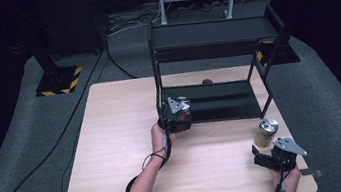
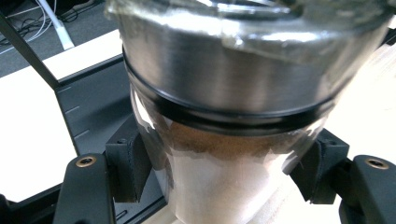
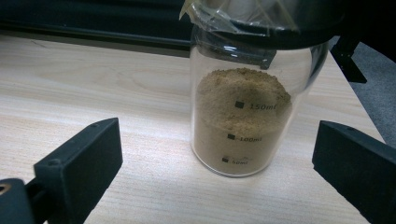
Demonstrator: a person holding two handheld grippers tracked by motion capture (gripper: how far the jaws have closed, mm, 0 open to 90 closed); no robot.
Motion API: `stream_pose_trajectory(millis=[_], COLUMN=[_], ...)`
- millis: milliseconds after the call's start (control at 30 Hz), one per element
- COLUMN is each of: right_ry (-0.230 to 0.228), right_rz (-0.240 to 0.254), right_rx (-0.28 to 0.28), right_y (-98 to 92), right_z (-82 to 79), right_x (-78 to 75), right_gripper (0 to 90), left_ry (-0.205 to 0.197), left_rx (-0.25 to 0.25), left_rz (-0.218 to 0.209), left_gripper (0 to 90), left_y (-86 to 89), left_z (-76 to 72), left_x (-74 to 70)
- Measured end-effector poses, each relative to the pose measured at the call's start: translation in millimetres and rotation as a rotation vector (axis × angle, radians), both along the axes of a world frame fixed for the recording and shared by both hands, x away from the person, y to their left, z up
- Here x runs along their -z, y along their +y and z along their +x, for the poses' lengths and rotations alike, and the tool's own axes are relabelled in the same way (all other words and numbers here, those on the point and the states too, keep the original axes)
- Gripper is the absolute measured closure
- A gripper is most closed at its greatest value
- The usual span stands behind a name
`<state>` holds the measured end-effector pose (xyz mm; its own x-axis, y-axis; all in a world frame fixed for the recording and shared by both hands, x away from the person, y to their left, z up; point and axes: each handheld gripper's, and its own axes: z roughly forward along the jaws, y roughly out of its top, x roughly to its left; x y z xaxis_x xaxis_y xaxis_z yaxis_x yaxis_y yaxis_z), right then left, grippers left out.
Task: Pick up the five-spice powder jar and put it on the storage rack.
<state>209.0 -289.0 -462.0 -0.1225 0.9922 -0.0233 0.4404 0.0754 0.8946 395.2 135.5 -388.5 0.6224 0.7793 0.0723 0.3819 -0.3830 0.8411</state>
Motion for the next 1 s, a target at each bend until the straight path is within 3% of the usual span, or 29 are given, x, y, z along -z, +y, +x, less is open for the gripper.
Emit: stream_pose_trajectory(millis=[1000], right_ry=[0.002], right_rz=[0.0], right_rx=[0.0], right_y=[-0.1], right_z=[0.4], right_x=[-0.2], right_gripper=[0.3], left_ry=[0.024], left_rx=[-0.019], left_rz=[0.015], left_gripper=[31.4], left_y=[-14.0], left_z=[23.2], left_x=[-1.6])
